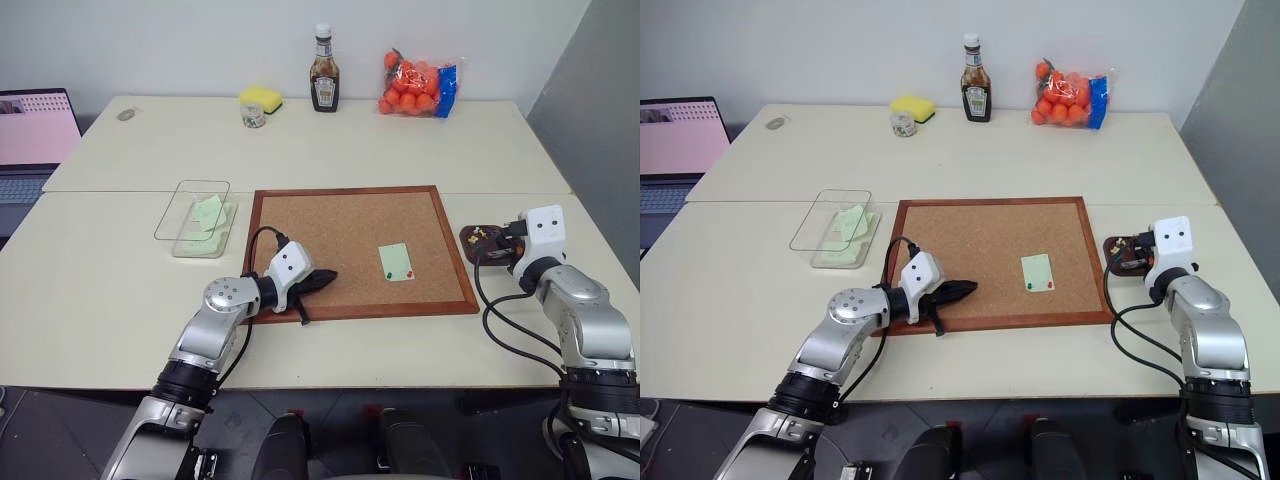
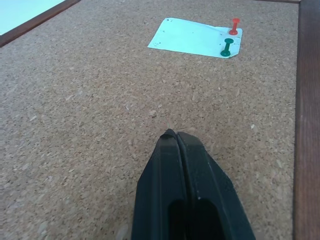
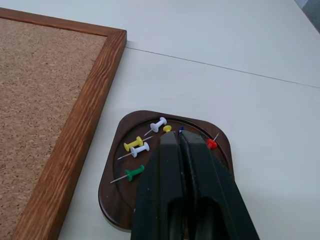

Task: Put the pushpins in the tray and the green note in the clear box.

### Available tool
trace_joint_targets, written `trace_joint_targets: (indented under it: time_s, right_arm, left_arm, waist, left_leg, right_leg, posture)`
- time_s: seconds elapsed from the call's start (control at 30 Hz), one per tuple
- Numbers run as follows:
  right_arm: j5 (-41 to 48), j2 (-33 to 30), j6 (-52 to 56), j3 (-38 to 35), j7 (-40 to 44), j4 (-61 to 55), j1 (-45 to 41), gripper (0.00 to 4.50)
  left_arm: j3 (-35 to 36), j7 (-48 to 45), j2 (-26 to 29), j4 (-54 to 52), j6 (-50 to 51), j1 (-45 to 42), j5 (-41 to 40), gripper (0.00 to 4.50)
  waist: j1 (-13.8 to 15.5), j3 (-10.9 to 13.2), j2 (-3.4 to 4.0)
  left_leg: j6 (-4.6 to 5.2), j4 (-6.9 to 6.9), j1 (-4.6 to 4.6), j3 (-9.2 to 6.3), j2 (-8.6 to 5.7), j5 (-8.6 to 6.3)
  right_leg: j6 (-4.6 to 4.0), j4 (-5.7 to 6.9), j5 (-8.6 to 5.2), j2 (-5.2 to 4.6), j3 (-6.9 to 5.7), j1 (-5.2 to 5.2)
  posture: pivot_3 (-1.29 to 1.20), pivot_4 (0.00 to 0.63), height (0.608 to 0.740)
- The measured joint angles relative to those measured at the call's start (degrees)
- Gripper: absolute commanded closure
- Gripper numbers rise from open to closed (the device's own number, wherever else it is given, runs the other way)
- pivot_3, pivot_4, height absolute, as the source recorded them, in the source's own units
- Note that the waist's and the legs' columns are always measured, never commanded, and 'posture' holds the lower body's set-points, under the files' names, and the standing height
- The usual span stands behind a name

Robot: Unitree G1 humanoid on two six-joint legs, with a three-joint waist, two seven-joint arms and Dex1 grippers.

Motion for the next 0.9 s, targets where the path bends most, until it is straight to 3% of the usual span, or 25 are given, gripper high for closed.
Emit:
trace_joint_targets:
  time_s: [0.17, 0.33, 0.43, 0.47, 0.67, 0.9]
  right_arm:
    - [0.0, 0.0, -0.5, 0.1, 0.0, 0.2, 0.0, 4.50]
    - [0.0, 0.0, -0.5, 0.2, -0.1, 0.2, 0.0, 3.46]
    - [0.1, 0.1, -0.5, 0.2, -0.2, 0.2, 0.0, 2.62]
    - [0.1, 0.2, -0.5, 0.2, -0.3, 0.2, 0.0, 2.57]
    - [0.2, 0.3, -0.5, 0.2, -0.4, 0.2, 0.0, 1.31]
    - [3.5, 0.4, 1.2, 0.0, 2.3, -7.4, 2.4, 1.31]
  left_arm:
    - [0.0, 0.0, 0.3, 2.2, -1.8, -1.1, 0.1, 4.50]
    - [0.1, 0.1, 0.4, 4.3, -3.1, -2.3, 0.1, 4.50]
    - [0.1, 0.1, 0.4, 4.9, -3.5, -2.5, 0.1, 4.50]
    - [0.2, 0.2, 0.4, 4.9, -3.5, -2.5, 0.1, 4.50]
    - [1.2, 0.6, -0.2, 4.3, -1.6, -2.5, -0.5, 4.50]
    - [1.3, 0.0, -2.1, -2.3, 2.3, -2.5, -2.7, 4.50]
  waist:
    - [0.0, 0.0, 0.00]
    - [0.0, 0.0, 0.00]
    - [0.0, 0.0, 0.00]
    - [0.0, 0.0, 0.00]
    - [0.0, 0.0, 0.00]
    - [0.1, 0.0, 0.00]
  left_leg:
    - [0.00, 0.00, 0.01, -0.01, 0.01, 0.00]
    - [0.00, 0.00, 0.00, -0.01, 0.00, 0.00]
    - [0.00, 0.00, 0.00, -0.01, 0.00, 0.00]
    - [0.00, 0.00, 0.00, -0.01, 0.01, 0.00]
    - [0.00, 0.00, -0.02, -0.02, 0.00, 0.00]
    - [0.00, -0.01, -0.04, -0.04, -0.01, 0.00]
  right_leg:
    - [0.00, 0.01, 0.00, 0.01, 0.00, 0.00]
    - [0.00, 0.01, 0.00, 0.00, 0.00, 0.00]
    - [0.00, 0.01, 0.00, 0.00, 0.00, 0.00]
    - [0.00, 0.01, 0.00, 0.00, 0.00, 0.00]
    - [0.00, 0.01, 0.00, 0.00, -0.01, 0.00]
    - [0.00, -0.02, 0.00, 0.00, -0.01, -0.01]
  posture:
    - [0.00, 0.150, 0.740]
    - [0.00, 0.150, 0.740]
    - [0.00, 0.150, 0.740]
    - [0.00, 0.150, 0.740]
    - [0.00, 0.150, 0.740]
    - [0.00, 0.150, 0.740]
